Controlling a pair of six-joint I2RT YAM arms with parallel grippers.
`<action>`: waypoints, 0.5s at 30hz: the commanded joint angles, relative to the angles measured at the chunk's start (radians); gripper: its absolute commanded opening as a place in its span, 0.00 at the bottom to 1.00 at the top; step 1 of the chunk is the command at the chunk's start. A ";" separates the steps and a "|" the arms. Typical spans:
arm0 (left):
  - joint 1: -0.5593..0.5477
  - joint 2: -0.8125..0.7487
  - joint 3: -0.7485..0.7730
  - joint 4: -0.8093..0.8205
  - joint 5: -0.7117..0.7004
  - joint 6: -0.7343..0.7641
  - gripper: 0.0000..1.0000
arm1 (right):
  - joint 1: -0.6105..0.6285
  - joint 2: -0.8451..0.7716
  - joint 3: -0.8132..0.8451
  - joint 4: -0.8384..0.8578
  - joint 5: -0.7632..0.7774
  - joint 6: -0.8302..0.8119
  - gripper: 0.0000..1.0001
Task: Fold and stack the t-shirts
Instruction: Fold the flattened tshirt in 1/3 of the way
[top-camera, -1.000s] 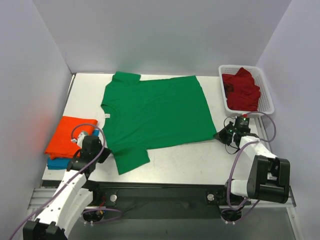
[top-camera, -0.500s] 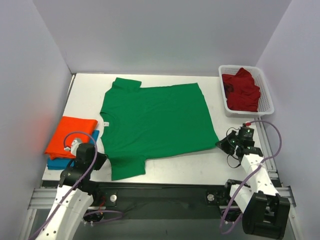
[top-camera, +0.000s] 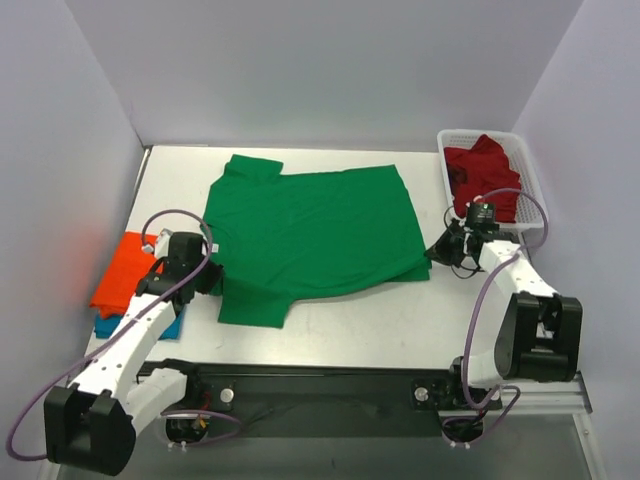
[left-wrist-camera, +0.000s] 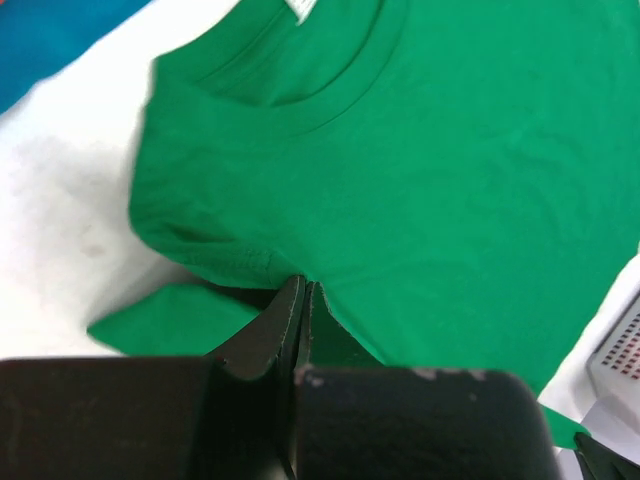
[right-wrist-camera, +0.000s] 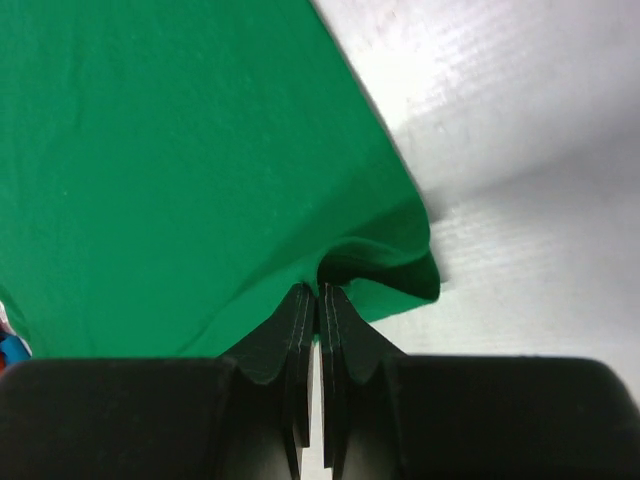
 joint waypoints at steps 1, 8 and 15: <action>0.020 0.072 0.109 0.102 -0.027 0.011 0.00 | 0.012 0.075 0.109 -0.034 0.026 -0.011 0.00; 0.109 0.193 0.183 0.142 0.013 0.016 0.00 | 0.029 0.198 0.245 -0.063 0.026 -0.012 0.00; 0.159 0.311 0.265 0.181 0.064 0.034 0.00 | 0.035 0.273 0.331 -0.071 0.021 -0.012 0.00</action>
